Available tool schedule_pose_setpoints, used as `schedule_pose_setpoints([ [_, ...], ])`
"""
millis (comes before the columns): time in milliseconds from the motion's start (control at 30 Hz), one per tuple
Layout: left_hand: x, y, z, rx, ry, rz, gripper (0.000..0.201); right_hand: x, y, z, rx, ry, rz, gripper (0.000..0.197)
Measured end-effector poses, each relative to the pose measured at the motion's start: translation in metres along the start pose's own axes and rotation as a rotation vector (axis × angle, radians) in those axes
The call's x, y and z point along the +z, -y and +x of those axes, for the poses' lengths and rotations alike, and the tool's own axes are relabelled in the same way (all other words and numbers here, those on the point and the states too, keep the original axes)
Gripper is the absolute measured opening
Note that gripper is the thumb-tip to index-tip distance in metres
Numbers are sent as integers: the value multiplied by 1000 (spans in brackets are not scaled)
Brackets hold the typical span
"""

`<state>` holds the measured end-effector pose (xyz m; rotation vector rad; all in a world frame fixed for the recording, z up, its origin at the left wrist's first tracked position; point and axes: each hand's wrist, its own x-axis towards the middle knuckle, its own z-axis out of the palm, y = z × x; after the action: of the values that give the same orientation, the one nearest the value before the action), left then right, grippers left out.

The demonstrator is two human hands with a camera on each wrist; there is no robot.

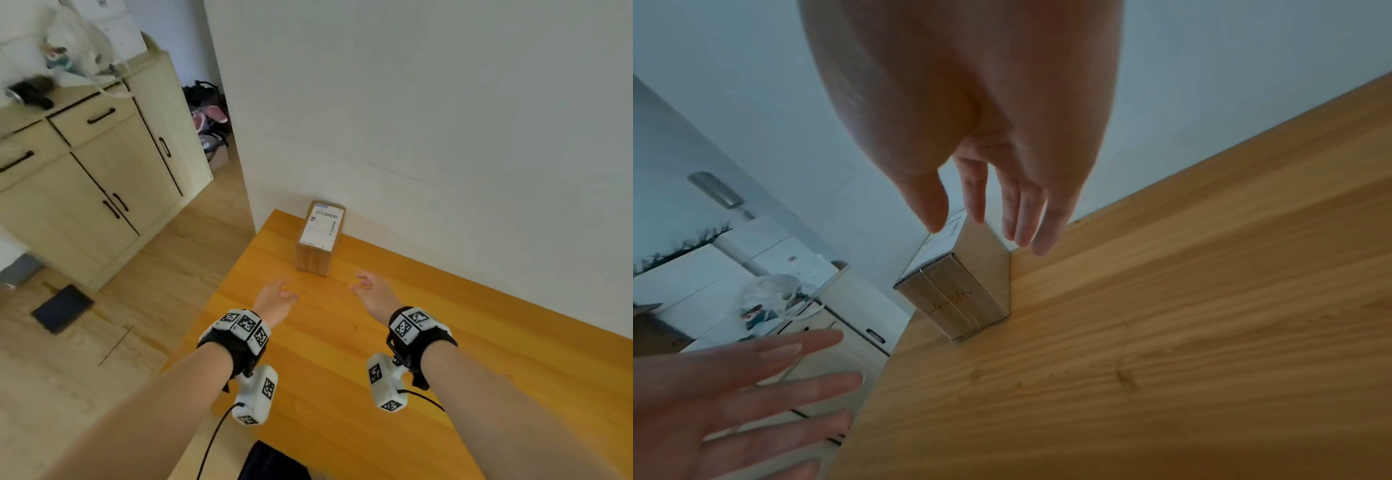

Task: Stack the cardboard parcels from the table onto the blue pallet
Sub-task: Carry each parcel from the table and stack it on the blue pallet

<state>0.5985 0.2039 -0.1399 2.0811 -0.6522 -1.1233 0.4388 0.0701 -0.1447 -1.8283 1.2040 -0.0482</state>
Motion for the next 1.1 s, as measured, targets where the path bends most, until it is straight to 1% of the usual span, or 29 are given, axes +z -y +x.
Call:
schedule_pose_setpoints([
  [167, -30, -15, 48, 63, 46, 4, 51, 13, 24, 29, 59, -57, 59, 47],
  [300, -46, -24, 86, 89, 98, -31, 55, 23, 39, 53, 114, -65, 120, 52],
  [433, -50, -32, 119, 134, 161, -33, 57, 29, 48, 75, 137, -71, 144, 58],
  [567, -45, -35, 146, 125, 209, -50, 62, 32, 50, 95, 173, -102, 181, 66],
  [700, -39, -33, 162, 97, 257, -90, 64, 35, 48, 111, 211, -118, 240, 69],
  [867, -38, -34, 173, 90, 273, -138, 63, 35, 47, 121, 233, -114, 390, 76],
  [1000, -38, -36, 173, 107, 286, -170, 60, 34, 50, 122, 209, -89, 539, 77],
  [1100, -40, -34, 174, 103, 313, -189, 60, 34, 49, 119, 207, -87, 594, 81],
])
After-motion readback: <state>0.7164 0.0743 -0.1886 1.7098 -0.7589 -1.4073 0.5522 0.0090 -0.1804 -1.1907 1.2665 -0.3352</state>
